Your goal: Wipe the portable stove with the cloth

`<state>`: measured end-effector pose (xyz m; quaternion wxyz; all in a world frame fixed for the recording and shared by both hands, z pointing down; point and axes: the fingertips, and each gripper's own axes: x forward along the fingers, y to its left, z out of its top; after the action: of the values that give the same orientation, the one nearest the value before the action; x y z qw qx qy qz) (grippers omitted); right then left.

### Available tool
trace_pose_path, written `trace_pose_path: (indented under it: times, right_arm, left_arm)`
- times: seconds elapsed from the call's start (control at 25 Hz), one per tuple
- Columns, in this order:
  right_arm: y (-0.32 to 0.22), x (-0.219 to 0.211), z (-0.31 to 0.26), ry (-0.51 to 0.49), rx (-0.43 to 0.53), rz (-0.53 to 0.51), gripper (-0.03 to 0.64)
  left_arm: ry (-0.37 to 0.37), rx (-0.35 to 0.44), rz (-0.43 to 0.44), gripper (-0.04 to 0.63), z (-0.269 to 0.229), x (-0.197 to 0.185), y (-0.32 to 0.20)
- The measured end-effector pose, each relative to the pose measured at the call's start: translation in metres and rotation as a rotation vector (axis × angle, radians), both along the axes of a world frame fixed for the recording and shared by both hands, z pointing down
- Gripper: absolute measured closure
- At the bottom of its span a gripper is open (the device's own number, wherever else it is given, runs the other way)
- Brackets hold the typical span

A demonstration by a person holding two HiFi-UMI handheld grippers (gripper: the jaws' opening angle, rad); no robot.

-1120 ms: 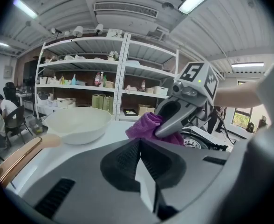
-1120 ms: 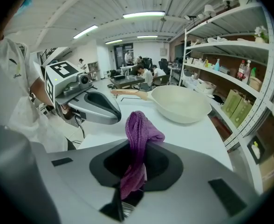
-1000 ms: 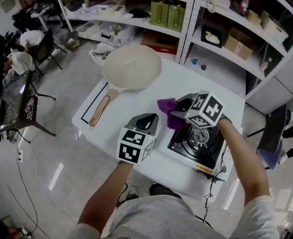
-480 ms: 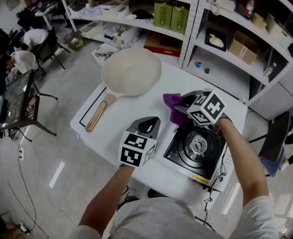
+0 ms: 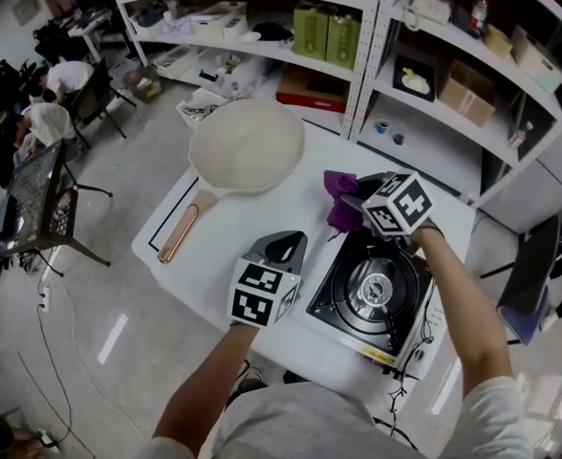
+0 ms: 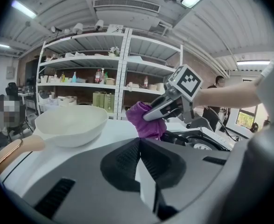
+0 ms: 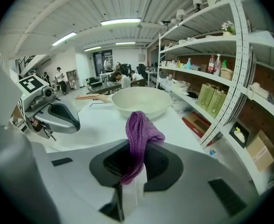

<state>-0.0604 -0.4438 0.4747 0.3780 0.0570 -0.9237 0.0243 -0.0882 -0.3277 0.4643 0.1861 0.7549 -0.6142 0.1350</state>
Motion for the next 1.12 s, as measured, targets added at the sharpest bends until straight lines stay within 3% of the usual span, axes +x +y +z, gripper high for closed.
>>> trace_pose_path:
  times: [0.28,0.52,1.12]
  right_arm:
    - [0.004,-0.007,-0.027,-0.142,-0.091,0.011,0.552]
    - [-0.002,-0.008,-0.055,-0.217,-0.040,0.011,0.552]
    - [0.007,0.028,-0.020,-0.164,-0.078,0.043,0.552]
  left_arm:
    - [-0.014,-0.007,-0.004,0.594,0.001,0.003,-0.001]
    - [-0.018,0.001,-0.002,0.594,-0.005,0.008,-0.003]
    - [-0.024,0.005,0.029,0.594,-0.004,0.023,-0.007]
